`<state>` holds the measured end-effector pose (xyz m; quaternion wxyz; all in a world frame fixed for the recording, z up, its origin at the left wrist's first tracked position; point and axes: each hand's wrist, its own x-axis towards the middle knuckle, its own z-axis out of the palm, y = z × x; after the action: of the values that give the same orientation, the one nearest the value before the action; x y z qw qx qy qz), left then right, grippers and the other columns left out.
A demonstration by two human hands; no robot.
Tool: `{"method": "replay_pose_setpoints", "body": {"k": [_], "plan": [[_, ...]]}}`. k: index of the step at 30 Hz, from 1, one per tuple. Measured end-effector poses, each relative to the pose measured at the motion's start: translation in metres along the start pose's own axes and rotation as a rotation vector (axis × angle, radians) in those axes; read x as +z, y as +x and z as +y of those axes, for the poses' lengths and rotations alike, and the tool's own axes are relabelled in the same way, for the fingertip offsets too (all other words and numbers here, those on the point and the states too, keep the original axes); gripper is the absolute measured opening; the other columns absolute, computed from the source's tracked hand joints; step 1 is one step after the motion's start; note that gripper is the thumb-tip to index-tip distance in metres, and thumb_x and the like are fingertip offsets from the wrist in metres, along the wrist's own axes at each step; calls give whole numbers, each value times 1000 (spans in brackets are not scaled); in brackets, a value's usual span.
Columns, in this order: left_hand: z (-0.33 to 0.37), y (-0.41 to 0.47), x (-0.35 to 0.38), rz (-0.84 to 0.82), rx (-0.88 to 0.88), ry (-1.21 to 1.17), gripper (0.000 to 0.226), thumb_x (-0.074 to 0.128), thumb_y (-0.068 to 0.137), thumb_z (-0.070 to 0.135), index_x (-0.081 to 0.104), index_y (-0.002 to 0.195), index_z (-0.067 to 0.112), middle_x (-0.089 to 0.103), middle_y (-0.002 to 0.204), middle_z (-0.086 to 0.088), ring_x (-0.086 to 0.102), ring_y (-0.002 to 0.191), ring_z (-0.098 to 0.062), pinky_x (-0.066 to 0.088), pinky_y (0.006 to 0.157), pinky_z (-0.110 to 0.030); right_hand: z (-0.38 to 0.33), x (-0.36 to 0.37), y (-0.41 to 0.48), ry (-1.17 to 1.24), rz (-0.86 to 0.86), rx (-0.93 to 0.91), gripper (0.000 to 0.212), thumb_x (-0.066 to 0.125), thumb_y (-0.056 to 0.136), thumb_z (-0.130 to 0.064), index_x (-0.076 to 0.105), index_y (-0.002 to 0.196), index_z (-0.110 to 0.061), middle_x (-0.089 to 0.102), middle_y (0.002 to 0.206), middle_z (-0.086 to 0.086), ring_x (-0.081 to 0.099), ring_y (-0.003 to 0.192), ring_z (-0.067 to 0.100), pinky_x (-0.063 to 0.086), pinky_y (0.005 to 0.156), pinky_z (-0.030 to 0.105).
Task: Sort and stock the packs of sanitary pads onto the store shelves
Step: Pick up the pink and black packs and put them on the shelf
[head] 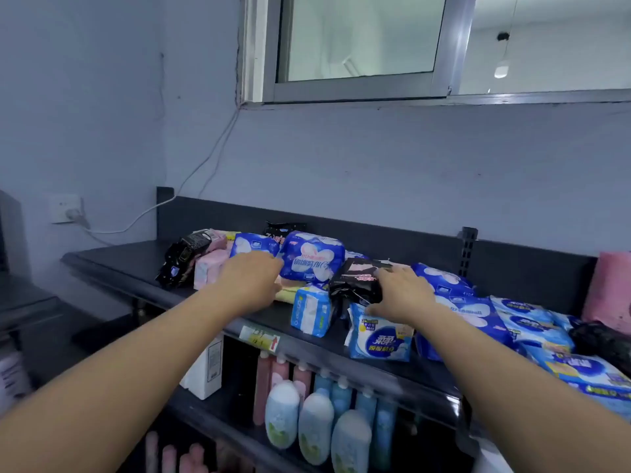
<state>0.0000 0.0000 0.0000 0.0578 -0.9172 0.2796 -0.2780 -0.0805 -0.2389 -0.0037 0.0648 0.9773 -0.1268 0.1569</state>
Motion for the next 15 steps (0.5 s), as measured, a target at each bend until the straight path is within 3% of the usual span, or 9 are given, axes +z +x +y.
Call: {"method": "replay_pose_setpoints", "body": {"k": [3, 6, 7, 9, 11, 15], "plan": [[0, 30, 12, -48, 15, -36, 44, 47, 96, 40, 47, 135, 19, 53, 134, 0, 51, 122, -20, 40, 77, -32, 0, 7, 29, 7, -49, 7, 81, 69, 71, -64, 44, 137, -25, 46, 139, 4, 39, 130, 26, 41, 100, 44], [-6, 67, 29, -59, 31, -79, 41, 50, 94, 39, 51, 128, 17, 55, 129, -1, 51, 119, -21, 46, 89, -36, -3, 9, 58, -11, -184, 16, 94, 72, 65, -69, 38, 142, -27, 43, 144, 3, 39, 133, 27, 40, 102, 45], [-10, 77, 35, -55, 33, -81, 37, 50, 93, 37, 53, 125, 17, 56, 126, -1, 52, 116, -21, 48, 89, -37, -4, 10, 65, -29, -198, 3, 86, 72, 67, -66, 43, 138, -28, 49, 139, 2, 44, 129, 26, 43, 97, 40], [-17, 100, 50, -4, 43, -70, 32, 51, 92, 35, 55, 118, 18, 58, 121, -1, 54, 111, -21, 48, 86, -36, -5, 14, 82, -83, -157, -41, 51, 67, 78, -52, 57, 121, -28, 61, 118, -1, 57, 113, 24, 43, 77, 31], [-26, 112, 56, 42, 30, -44, 32, 50, 93, 37, 56, 119, 20, 58, 122, 0, 54, 112, -21, 43, 82, -33, -2, 13, 91, -60, -77, -42, 27, 57, 84, -34, 64, 109, -28, 66, 106, -2, 62, 98, 24, 41, 67, 29], [-75, 129, 82, 36, -85, -6, 34, 53, 91, 36, 59, 120, 19, 58, 122, -2, 53, 115, -22, 44, 86, -36, -3, 4, 117, -15, 126, 86, 26, 51, 86, -19, 59, 111, -24, 66, 108, 2, 62, 95, 28, 40, 66, 30]]}}
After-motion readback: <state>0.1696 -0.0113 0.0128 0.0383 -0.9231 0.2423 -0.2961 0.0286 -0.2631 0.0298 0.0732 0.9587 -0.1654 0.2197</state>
